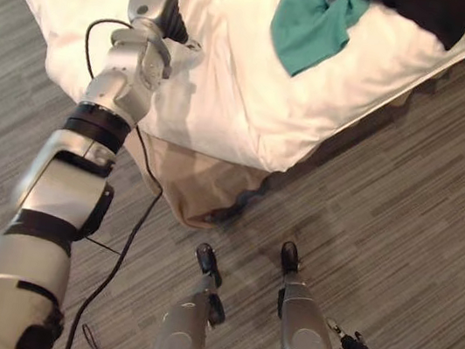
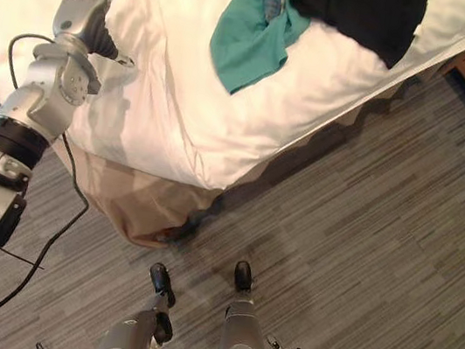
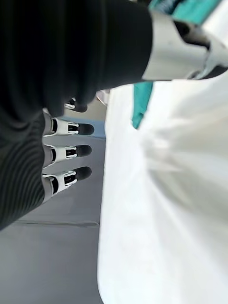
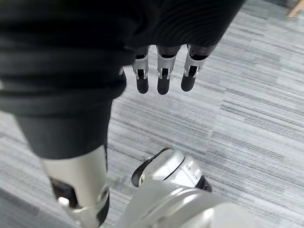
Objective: Tidy the bed and pick cloth on bed and put in laundry
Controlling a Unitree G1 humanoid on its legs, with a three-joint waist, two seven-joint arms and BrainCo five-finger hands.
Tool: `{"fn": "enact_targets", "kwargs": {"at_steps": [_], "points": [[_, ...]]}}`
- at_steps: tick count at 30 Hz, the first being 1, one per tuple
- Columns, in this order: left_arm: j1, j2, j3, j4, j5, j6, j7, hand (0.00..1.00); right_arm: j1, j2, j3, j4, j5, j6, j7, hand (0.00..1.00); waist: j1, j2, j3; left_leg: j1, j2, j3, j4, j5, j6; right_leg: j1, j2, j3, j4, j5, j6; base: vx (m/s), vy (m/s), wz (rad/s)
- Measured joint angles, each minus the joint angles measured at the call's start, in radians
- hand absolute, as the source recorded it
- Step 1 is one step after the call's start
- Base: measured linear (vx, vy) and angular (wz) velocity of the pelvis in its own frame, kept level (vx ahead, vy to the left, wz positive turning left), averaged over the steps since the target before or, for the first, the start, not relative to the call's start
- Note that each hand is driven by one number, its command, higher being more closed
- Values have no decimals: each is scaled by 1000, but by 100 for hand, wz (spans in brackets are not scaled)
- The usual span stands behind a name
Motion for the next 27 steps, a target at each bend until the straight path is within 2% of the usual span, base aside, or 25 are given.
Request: {"fn": "enact_targets", "kwargs": {"at_steps": [1,2,8,12,18,20,22,27], "points": [[-13,-3,2,0,-5,-1,-3,0,0,0,9,-12,15,-1,1,0,3,-6,4,-20,0,-1,0,5,-1,-18,0,-2,0,4,-1,-27,4,4],[-19,-6,14,0,-8,0,-5,100,0,2,16,-28,23,-4,1,0,8,-12,9,-35,1,0,0,10,-3,-32,1,-2,0,9,-1,-17,1,5],[-45,-94,78,30,-48,2,-26,100,8,-10,64,-40,33,-5,1,0,55,-19,22,-56,10,-3,0,15,-3,-50,-2,-8,3,11,-1,5,7,4],[-45,-105,107,47,-57,-2,-28,100,8,-18,86,-44,35,-5,-1,0,57,-20,22,-65,14,-7,-2,16,-5,-55,-2,-16,5,11,-1,-4,6,5],[-43,-115,77,68,-60,-13,-47,100,8,-21,102,-44,33,-5,-8,0,59,-20,22,-48,18,-8,0,33,-15,-38,-2,-34,18,10,-2,-16,-9,6],[-22,-111,32,38,-89,-19,-48,100,10,-22,102,-40,33,-5,-9,0,63,-19,21,-17,17,-9,0,34,-17,-6,-3,-38,18,9,-4,-24,-8,3],[40,-101,-20,-71,-97,-30,-48,100,15,-22,98,-35,30,-3,-9,0,69,-16,17,15,16,-28,-4,32,-18,35,-5,-57,19,3,-10,-40,-6,14],[221,-41,-53,-275,-136,-72,-46,100,15,-22,60,-14,14,5,-9,0,77,-3,-2,37,12,-73,-6,26,-26,83,-6,-96,19,-7,-9,-65,-4,26]]}}
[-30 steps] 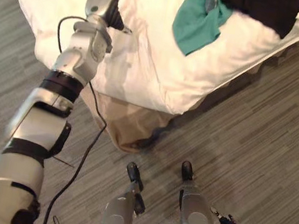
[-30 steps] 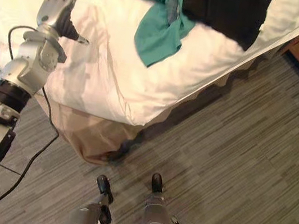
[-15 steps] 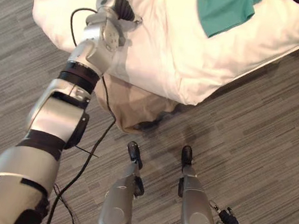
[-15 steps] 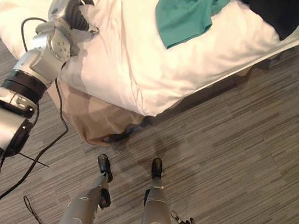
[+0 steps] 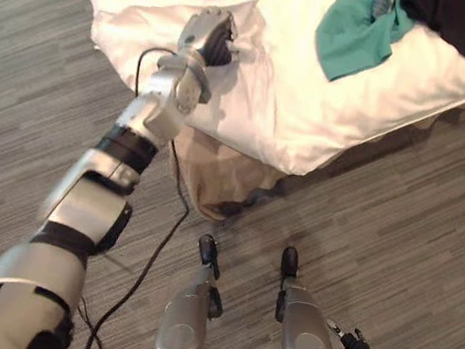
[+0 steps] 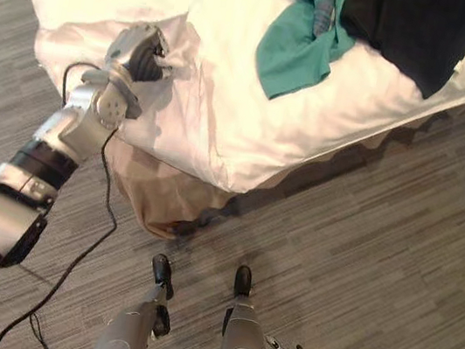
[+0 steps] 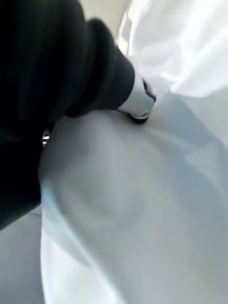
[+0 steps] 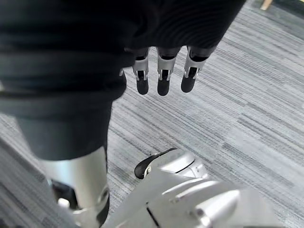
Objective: Tidy the bed and pick cloth on bed and put in laundry
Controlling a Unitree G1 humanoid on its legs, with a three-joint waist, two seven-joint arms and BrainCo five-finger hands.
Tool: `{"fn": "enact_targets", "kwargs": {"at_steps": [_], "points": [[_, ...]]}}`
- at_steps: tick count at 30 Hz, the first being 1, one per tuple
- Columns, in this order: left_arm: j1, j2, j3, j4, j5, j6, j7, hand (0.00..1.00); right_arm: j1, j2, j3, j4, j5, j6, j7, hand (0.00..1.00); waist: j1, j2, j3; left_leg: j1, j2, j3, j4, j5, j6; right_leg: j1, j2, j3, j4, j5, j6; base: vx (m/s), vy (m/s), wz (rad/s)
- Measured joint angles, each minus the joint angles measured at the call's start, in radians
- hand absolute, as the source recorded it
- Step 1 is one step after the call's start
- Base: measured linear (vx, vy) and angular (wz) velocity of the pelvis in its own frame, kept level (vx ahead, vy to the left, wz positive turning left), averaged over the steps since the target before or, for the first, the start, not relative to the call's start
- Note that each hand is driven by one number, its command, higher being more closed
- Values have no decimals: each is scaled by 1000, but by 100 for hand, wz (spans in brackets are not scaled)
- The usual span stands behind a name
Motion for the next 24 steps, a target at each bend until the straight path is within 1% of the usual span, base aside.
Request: {"fn": "enact_targets", "kwargs": {"at_steps": [2,3,4,5,6,7,9,10,11,12,14,16,17,19,20,22,23,24], "points": [[139,42,7,-81,-5,-21,-1,100,1,-4,-28,12,-10,2,0,0,0,11,-12,32,-6,-20,0,1,2,45,-5,-19,-1,-9,2,-25,6,25],[178,56,13,-104,-22,-25,-1,100,2,-6,-31,15,-23,4,0,0,0,14,-17,40,-9,-22,0,2,4,54,-5,-22,-1,-12,1,4,6,21],[281,78,47,-152,-44,-38,-2,100,5,-14,-36,21,-43,13,1,0,2,23,-34,53,-14,-33,0,2,4,75,-8,-30,-5,-17,4,9,6,17],[323,83,65,-173,-57,-39,-2,100,7,-16,-39,21,-44,18,3,0,0,29,-43,56,-16,-40,0,2,4,84,-11,-39,-9,-18,4,25,11,27],[413,84,109,-239,-81,-40,-2,100,12,-18,-52,22,-61,24,6,0,0,38,-60,58,-18,-49,0,-2,8,98,-13,-51,-19,-19,5,31,5,28],[505,83,144,-320,-101,-40,-1,100,15,-21,-58,29,-73,27,8,0,5,43,-71,62,-19,-61,0,-2,8,112,-15,-60,-27,-19,5,38,3,33],[617,83,186,-425,-120,-42,-2,100,15,-19,-65,37,-77,32,9,0,8,43,-72,74,-24,-80,0,-2,8,140,-16,-80,-37,-24,6,29,-7,31],[701,82,211,-491,-145,-46,-4,0,17,-19,-69,38,-77,35,9,0,10,42,-72,85,-26,-97,0,-5,11,160,-18,-96,-40,-32,5,40,-21,33],[780,77,241,-536,-163,-57,-15,0,19,-19,-74,39,-78,37,12,0,18,43,-78,94,-28,-104,0,-8,13,175,-19,-106,-41,-34,7,48,-23,26],[815,72,256,-552,-180,-62,-23,0,21,-19,-79,39,-79,37,13,0,23,43,-81,98,-28,-110,0,-11,13,183,-19,-108,-44,-37,4,53,-26,15],[901,30,304,-572,-201,-71,-28,0,29,-20,-94,40,-80,39,16,0,36,43,-101,104,-31,-123,0,-13,16,198,-19,-116,-54,-41,0,60,-27,12],[982,-38,359,-572,-263,-74,-40,0,34,-20,-95,41,-82,45,28,0,52,38,-114,121,-33,-144,0,-12,18,229,-18,-132,-64,-45,3,71,-33,17],[1003,-57,366,-572,-271,-74,-41,0,37,-19,-95,41,-82,45,31,0,56,37,-119,125,-33,-147,0,-13,18,235,-18,-136,-65,-47,5,69,-36,19],[1088,-150,392,-571,-321,-75,-51,0,42,-17,-94,42,-113,48,48,0,60,30,-133,134,-34,-168,0,-14,16,260,-17,-163,-68,-59,6,70,-42,29],[1107,-178,401,-571,-338,-75,-60,0,42,-16,-94,41,-120,49,51,0,62,27,-137,134,-34,-173,0,-14,16,263,-16,-168,-68,-61,5,67,-46,29],[1181,-289,416,-542,-447,-75,-73,0,43,-12,-84,37,-119,54,54,0,76,14,-146,150,-29,-176,0,-19,9,286,-12,-182,-68,-70,0,72,-50,15],[1199,-314,417,-519,-470,-76,-81,0,44,-11,-79,37,-119,56,54,0,84,10,-149,158,-28,-175,0,-22,7,293,-11,-182,-68,-73,-1,65,-53,4],[1230,-361,432,-456,-520,-76,-101,0,50,-12,-55,31,-117,57,54,0,92,3,-167,162,-26,-174,0,-26,4,299,-10,-187,-67,-80,-1,66,-50,8]]}}
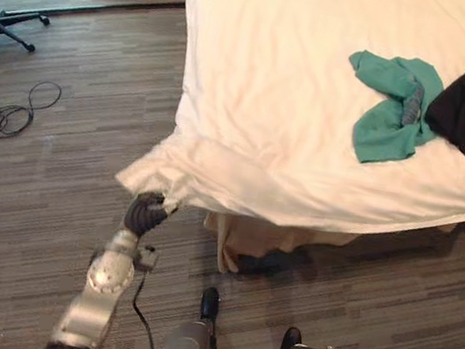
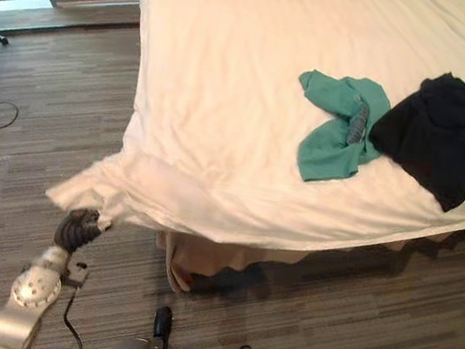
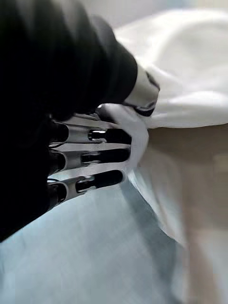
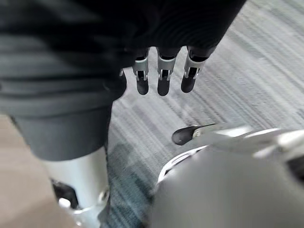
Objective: Tidy the bed and pick cloth on bed and put in laundry
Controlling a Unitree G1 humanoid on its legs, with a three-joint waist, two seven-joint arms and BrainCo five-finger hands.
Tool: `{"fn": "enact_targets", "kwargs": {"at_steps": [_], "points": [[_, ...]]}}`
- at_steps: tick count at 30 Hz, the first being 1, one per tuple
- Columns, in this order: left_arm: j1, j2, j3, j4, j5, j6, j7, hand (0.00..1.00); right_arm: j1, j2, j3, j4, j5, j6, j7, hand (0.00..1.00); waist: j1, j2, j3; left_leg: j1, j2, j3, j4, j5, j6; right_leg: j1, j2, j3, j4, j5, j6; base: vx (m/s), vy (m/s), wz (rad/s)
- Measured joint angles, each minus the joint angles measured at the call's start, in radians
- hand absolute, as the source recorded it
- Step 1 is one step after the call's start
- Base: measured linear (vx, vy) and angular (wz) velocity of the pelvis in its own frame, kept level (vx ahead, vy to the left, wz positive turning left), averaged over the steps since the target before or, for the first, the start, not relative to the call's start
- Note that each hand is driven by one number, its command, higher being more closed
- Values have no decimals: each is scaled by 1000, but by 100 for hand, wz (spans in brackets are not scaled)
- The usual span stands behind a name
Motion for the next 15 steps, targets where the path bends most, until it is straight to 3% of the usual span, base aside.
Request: {"fn": "enact_targets", "kwargs": {"at_steps": [2,5,10,15], "points": [[24,-62,51,130,-69,18,-19,0,10,0,32,-31,8,0,1,0,6,-6,-16,8,2,-1,0,-4,-2,11,0,-14,6,-12,1,58,-44,11],[30,-119,161,382,-70,42,-49,0,20,11,45,-55,21,-2,18,0,27,-20,-34,33,6,1,0,-19,-6,28,-3,-24,13,-27,-1,13,-8,1],[16,-190,442,829,-44,71,-35,0,41,51,-40,-28,143,-3,31,0,27,-39,-74,51,-4,4,0,-39,-7,54,-18,-33,20,-48,6,66,-11,2],[12,-233,555,916,115,100,-23,0,75,76,-146,-1,227,-8,26,0,37,-38,-78,71,-6,34,-1,-61,-7,68,-26,-14,11,-49,9,35,5,-14]]}}
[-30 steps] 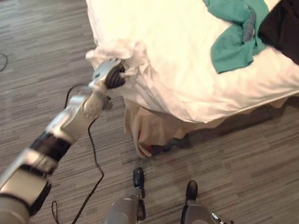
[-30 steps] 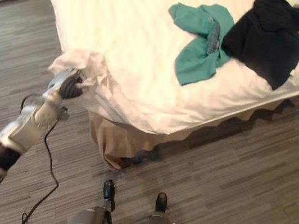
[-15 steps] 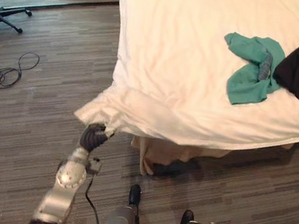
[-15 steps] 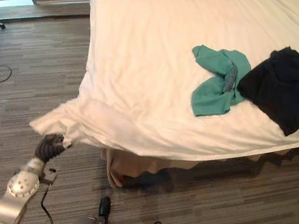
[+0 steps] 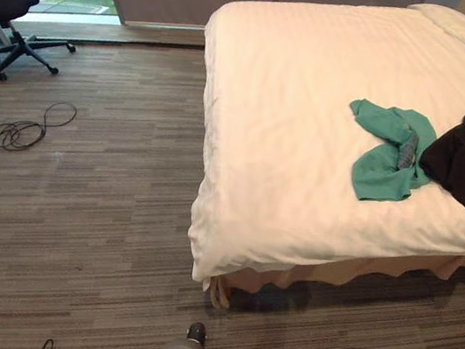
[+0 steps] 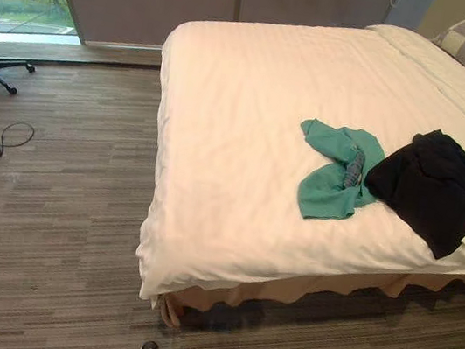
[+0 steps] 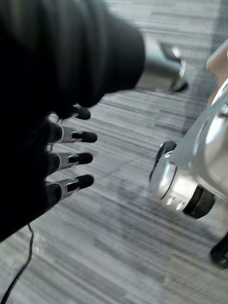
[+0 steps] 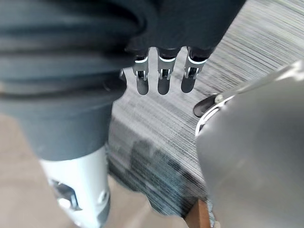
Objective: Tidy the bed and pick cloth on bed and put in laundry
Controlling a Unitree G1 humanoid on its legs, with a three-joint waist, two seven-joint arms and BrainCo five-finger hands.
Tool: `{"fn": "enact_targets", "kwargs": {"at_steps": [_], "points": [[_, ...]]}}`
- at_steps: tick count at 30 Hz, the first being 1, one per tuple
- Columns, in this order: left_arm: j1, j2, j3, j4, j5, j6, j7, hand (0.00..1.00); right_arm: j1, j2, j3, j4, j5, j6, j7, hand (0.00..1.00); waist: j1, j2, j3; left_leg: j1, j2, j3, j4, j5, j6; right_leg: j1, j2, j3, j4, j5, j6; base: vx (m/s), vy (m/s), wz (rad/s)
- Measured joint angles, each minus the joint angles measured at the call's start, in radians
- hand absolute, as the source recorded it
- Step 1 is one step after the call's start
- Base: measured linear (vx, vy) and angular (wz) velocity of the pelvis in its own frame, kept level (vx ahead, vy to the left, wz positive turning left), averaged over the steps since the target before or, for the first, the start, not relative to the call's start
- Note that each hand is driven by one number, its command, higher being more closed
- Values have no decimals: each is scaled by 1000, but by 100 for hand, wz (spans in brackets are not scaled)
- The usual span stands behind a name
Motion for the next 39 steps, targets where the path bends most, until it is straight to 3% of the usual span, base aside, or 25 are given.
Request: {"fn": "enact_targets", "kwargs": {"at_steps": [4,8,11,12,15,16,18,19,21,22,23,24,26,28,30,36,39], "points": [[-33,8,-19,1,112,2,8,0,1,14,-31,10,66,-5,-29,0,-4,-6,-5,12,-1,23,0,-10,-2,0,-2,22,-4,0,0,38,10,-15],[-58,40,-91,0,150,2,27,0,-8,22,-46,5,100,-5,-62,0,-13,-15,-12,12,-1,23,0,-12,-4,4,-2,21,-9,0,0,28,-4,-1],[-83,63,-174,-12,149,2,56,0,-54,-69,-49,-35,102,3,-87,0,-15,-22,-14,17,-4,26,0,-15,-2,8,-8,21,-7,1,2,-3,10,-1],[-91,69,-203,-26,147,1,66,0,-80,-150,-52,-81,94,7,-105,100,-16,-23,-14,20,-8,28,0,-17,1,9,-13,22,-5,2,5,-17,38,-6],[-96,86,-266,-56,143,-6,86,0,-178,-398,-83,-164,63,7,-133,100,-20,-21,-17,28,-20,36,0,-29,2,8,-29,26,6,-5,19,-22,47,-7],[-92,101,-283,-60,143,-19,102,0,-274,-556,-93,-170,16,8,-145,100,-26,-22,-20,26,-22,37,0,-29,2,3,-26,28,11,-2,23,0,0,0],[-81,121,-305,-56,142,-20,106,0,-447,-720,-91,-132,-27,28,-145,100,-39,-24,-20,19,-21,37,0,-28,2,-8,-26,30,18,-1,26,4,16,-1],[-88,137,-359,-44,142,-22,113,0,-521,-792,-40,-156,-52,-1,-154,100,-29,-12,-8,21,-25,43,0,-28,2,-11,-29,31,5,0,25,46,18,-8],[-77,168,-412,-14,141,-27,114,0,-523,-742,82,-395,-118,-48,-174,100,-24,-51,-26,24,-17,38,0,-18,4,-10,-16,38,-4,3,23,87,-29,-4],[-72,172,-430,0,137,-30,129,0,-504,-624,84,-567,-166,-66,-203,100,-28,-73,-33,19,-11,21,1,-17,4,-11,-8,40,-4,4,23,100,-51,16],[-77,187,-441,-5,140,-31,132,0,-502,-502,111,-666,-209,-86,-226,100,-26,-76,-25,12,-10,18,6,-15,1,-12,-2,35,-2,4,23,90,-35,18],[-84,189,-445,-5,143,-32,132,0,-513,-467,149,-677,-225,-94,-234,100,-29,-88,-30,10,-11,17,7,-15,1,-13,-1,32,-1,4,22,57,9,19],[-109,187,-478,-8,144,-38,132,0,-553,-417,255,-677,-238,-94,-239,100,-18,-73,-19,-1,-23,3,7,-9,8,-17,-12,27,0,9,19,13,53,19],[-138,182,-504,-10,152,-38,130,0,-644,-397,400,-677,-257,-100,-234,100,-14,-34,4,-9,-30,-11,7,0,18,-18,-23,21,1,22,21,-31,81,20],[-138,187,-501,-11,152,-38,132,0,-715,-394,494,-684,-259,-110,-227,100,-14,-26,4,-10,-34,-15,7,4,19,-17,-27,20,1,27,26,-34,44,5],[-165,180,-454,-7,141,-19,148,0,-929,-339,672,-757,-254,-155,-199,100,-11,-42,24,-48,-32,-56,6,28,23,-44,-14,12,1,44,19,-85,9,10],[-196,179,-406,-6,122,-15,175,0,-1006,-274,750,-746,-234,-161,-187,100,12,-43,31,-73,-29,-101,1,49,23,-43,-8,-22,0,42,16,-133,-21,40]]}}
